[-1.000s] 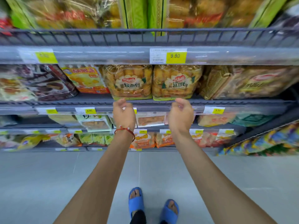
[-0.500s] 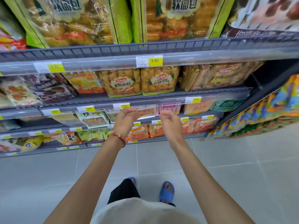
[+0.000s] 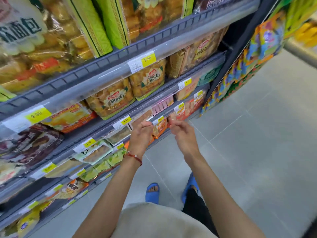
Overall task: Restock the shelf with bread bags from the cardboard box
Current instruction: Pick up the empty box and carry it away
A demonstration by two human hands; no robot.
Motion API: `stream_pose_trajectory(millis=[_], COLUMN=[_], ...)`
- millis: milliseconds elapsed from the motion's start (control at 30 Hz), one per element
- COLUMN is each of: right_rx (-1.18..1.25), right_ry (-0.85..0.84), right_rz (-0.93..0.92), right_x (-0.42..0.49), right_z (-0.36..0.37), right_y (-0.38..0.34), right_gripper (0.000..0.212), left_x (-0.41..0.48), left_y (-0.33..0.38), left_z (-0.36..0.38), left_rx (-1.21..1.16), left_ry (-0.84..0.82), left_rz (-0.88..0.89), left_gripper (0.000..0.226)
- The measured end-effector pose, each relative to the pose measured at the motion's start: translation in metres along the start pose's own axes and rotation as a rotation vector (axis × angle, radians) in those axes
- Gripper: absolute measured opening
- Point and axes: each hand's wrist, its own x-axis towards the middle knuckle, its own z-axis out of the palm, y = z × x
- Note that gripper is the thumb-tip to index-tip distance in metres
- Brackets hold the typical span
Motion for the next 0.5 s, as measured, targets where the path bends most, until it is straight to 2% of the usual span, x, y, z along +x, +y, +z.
stream_pose_trajectory(millis=[100, 200, 500], right_rx=[0.044, 0.056, 0.138], right_ry=[0.080, 0.176, 0.440], right_rz=[0.051, 0.089, 0.177], right_x=[-0.028, -0.052, -0.154], right_z=[-0.004, -0.020, -0.096], right_y=[0.012, 0.032, 0.107], right_gripper=[0.006, 0.016, 0.022], left_x=[-0.005, -0.014, -0.082], left_y=[-0.011, -0.025, -0.096], left_z=[-0.003, 0.006, 0.062], left_rx=[0.096, 0.170, 0.384], left_ry=[-0.116, -0.217, -0.525], left_rz=[-0.009, -0.018, -0.009], left_gripper=[0.010, 0.011, 0.010])
